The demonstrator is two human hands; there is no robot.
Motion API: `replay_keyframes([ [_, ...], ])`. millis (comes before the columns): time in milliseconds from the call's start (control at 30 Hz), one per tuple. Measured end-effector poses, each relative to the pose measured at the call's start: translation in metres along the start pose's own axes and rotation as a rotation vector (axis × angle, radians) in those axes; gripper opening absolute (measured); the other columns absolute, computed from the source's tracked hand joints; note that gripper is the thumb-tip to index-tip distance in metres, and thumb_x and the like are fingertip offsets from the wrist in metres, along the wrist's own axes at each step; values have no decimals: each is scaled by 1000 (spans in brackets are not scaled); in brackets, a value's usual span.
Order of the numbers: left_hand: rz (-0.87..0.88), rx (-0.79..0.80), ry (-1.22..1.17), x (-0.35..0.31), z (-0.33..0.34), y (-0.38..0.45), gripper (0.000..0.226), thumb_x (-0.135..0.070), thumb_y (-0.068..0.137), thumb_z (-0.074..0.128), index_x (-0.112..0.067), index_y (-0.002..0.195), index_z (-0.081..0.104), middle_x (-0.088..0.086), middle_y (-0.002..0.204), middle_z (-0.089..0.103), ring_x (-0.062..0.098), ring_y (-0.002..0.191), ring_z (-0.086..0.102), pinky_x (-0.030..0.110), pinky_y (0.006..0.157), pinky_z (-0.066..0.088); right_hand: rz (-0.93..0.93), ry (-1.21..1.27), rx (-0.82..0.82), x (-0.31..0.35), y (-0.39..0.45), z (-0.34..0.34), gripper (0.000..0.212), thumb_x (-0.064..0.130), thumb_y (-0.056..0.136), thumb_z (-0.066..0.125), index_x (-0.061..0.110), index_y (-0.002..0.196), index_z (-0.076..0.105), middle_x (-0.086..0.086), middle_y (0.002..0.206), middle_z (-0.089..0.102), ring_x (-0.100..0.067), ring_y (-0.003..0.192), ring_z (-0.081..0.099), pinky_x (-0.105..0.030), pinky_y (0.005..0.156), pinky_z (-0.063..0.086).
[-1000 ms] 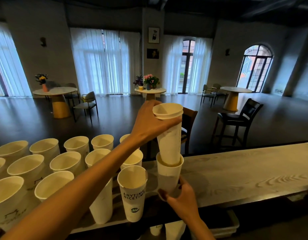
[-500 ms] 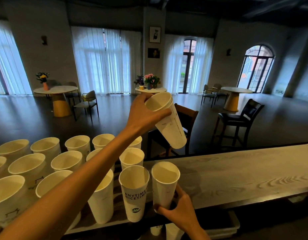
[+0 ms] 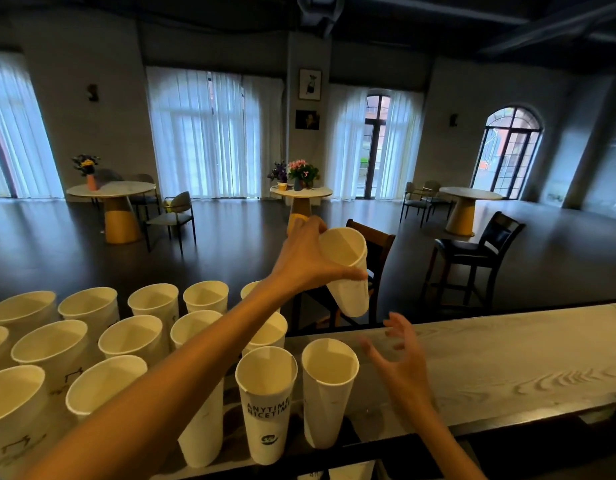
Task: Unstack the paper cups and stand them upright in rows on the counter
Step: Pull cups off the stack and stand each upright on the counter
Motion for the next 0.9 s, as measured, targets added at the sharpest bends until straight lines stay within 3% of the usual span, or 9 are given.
replay_keyframes([
  [100,20,74,49,-5,9,1,87,-70,53,83,-22,117,50,-3,115,56,11,98,54,24,75,48,-100,-34,81,17,27,11,97,61,62,81,33,144,36,15,134,46,-2,117,47,-26,92,47],
  [200,56,65,59,-6,10,2,86,-76,54,77,-21,114,52,-4,108,58,11,94,57,23,73,48,-144,-13,51,25,43,24,83,73,60,74,39,129,43,11,127,53,-11,116,53,-37,94,51],
  [367,60,3,56,2,7,8,92,-91,50,61,-20,109,56,-6,100,59,1,81,52,19,69,43,-105,3,84,15,49,40,87,83,56,68,32,125,52,2,124,63,-18,115,59,-43,94,53],
  [433,54,-63,-13,4,2,13,101,-99,45,53,-21,110,57,-7,100,58,3,84,55,19,72,48,-41,32,175,4,46,47,68,66,61,80,38,118,55,9,114,66,-12,105,64,-42,90,56],
  [500,9,-134,-87,3,-10,25,88,-89,51,64,-23,108,56,-9,100,57,4,87,56,17,72,48,0,51,192,-10,40,52,58,49,62,86,43,111,56,13,105,68,-10,99,67,-40,85,58],
  [600,12,-237,-104,0,-38,52,75,-75,60,69,-23,112,58,-9,106,54,2,88,54,11,68,40,71,87,186,-34,34,57,61,36,62,92,48,104,49,17,100,63,-10,97,65,-22,76,55],
  [700,-26,-307,-101,10,-56,76,77,-73,65,65,-20,120,62,-9,110,53,7,94,53,9,67,36,216,175,224,-54,29,56,68,35,55,96,48,105,51,15,105,65,-12,98,64,-30,81,57],
  [767,-61,-212,-27,23,-49,84,77,-68,68,72,-16,124,62,-6,111,53,13,98,53,12,69,38,228,189,283,-59,25,54,78,38,52,96,46,114,50,18,110,62,-10,102,61,-35,89,55],
  [900,-69,193,203,50,-1,78,66,-51,76,79,-11,125,62,6,117,60,18,103,53,32,85,48,203,210,409,-55,22,51,79,24,55,96,44,117,53,17,107,68,-7,100,66,-28,85,57],
])
Point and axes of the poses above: each hand's wrist, its own y-axis towards the middle knuckle, its own z-axis out of the palm, x = y × z, the point moved 3 cm from there along y, towards the middle knuckle
